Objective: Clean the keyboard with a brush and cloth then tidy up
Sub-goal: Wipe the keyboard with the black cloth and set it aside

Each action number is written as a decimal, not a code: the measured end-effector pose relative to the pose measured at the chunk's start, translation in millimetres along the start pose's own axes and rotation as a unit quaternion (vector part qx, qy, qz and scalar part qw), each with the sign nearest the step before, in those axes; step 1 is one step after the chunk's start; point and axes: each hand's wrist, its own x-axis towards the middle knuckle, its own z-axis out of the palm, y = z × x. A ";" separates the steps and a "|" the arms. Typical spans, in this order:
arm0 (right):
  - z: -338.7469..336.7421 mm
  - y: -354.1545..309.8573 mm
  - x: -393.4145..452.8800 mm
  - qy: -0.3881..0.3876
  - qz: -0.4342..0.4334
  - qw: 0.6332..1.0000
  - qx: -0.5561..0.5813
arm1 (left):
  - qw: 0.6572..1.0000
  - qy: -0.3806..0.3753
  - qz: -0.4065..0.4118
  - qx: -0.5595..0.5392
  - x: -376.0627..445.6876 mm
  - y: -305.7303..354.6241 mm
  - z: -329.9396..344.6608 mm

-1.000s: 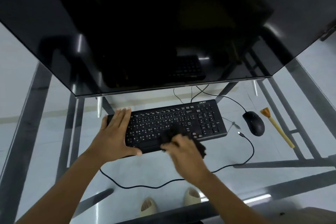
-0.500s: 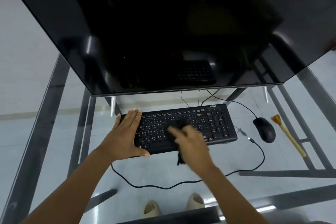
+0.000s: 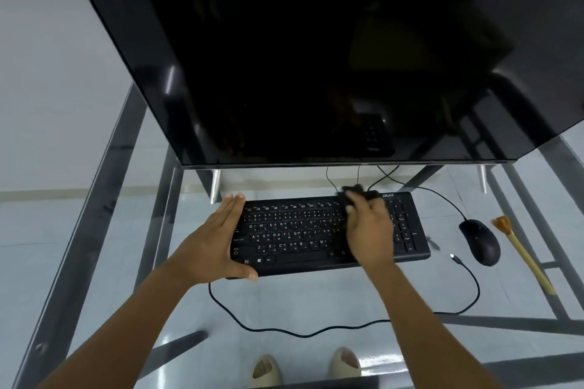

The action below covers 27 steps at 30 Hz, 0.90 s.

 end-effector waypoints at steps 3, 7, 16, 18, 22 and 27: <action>16.8 -36.9 -9.6 -0.004 0.010 1.000 -0.017 | 1.000 -0.002 0.003 -0.010 -0.2 -0.2 0.3; 24.8 -73.1 -28.4 -0.109 -0.195 0.975 0.002 | 1.000 0.008 0.010 -0.006 -1.2 -4.8 1.0; 17.5 -45.0 -10.6 -0.013 0.037 0.999 -0.024 | 1.000 0.005 0.016 -0.019 1.3 -4.7 4.3; 31.9 -92.1 -33.5 -0.076 -0.074 0.994 -0.005 | 1.000 0.007 0.025 -0.013 1.1 -5.6 3.4; 32.7 -105.6 -33.5 -0.195 -0.275 0.941 0.007 | 0.999 0.037 0.024 -0.004 -5.0 -12.1 7.6; 34.4 -90.1 -9.6 -0.087 -0.051 0.995 0.001 | 0.997 0.022 0.017 -0.075 -18.9 -18.2 5.9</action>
